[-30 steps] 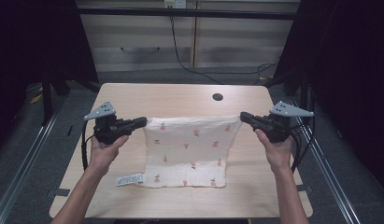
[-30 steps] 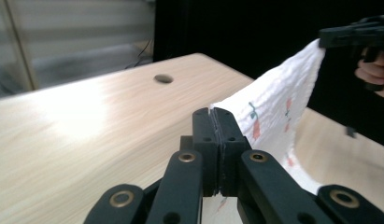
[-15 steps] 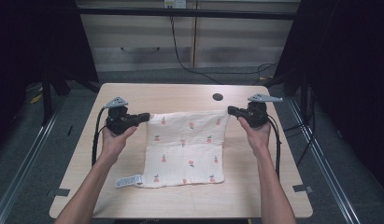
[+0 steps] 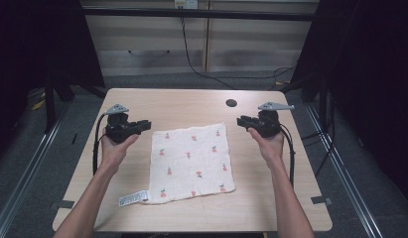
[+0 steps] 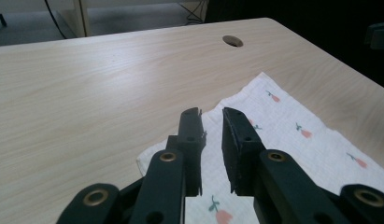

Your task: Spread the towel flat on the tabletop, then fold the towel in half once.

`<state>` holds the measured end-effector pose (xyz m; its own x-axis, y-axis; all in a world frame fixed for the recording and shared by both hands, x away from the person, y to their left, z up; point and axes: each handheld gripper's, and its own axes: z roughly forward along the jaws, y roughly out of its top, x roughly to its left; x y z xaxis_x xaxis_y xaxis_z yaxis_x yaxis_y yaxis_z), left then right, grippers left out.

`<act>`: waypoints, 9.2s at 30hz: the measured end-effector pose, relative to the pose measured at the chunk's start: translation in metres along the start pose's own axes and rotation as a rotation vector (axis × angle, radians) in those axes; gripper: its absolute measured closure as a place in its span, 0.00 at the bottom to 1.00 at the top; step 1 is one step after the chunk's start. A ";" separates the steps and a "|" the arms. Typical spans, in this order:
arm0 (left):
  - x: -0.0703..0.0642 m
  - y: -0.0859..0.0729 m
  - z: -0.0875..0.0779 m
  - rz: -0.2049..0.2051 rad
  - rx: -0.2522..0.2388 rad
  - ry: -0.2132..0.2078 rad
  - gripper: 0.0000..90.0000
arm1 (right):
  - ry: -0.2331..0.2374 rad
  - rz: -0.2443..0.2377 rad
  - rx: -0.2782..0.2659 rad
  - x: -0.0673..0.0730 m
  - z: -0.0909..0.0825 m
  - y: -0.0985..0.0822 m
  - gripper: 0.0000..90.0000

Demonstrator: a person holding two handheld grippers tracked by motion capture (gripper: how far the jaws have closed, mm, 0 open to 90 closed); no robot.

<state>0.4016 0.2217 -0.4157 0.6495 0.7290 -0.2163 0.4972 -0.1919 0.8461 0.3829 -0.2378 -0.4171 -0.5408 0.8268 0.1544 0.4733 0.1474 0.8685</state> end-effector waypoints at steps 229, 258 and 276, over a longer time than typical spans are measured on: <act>-0.034 -0.013 0.028 0.134 0.017 -0.199 0.96 | 0.073 -0.005 -0.023 0.010 -0.019 -0.035 0.99; -0.051 -0.005 -0.010 0.198 -0.058 -0.161 0.96 | 0.137 -0.072 -0.098 0.045 -0.044 -0.012 0.99; -0.062 -0.046 -0.049 0.214 -0.027 -0.152 0.96 | 0.188 -0.018 -0.047 0.048 -0.070 -0.048 0.99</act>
<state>0.3106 0.2175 -0.4176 0.8181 0.5663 -0.0999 0.3251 -0.3122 0.8926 0.2852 -0.2435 -0.4185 -0.6710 0.7079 0.2204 0.4321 0.1318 0.8921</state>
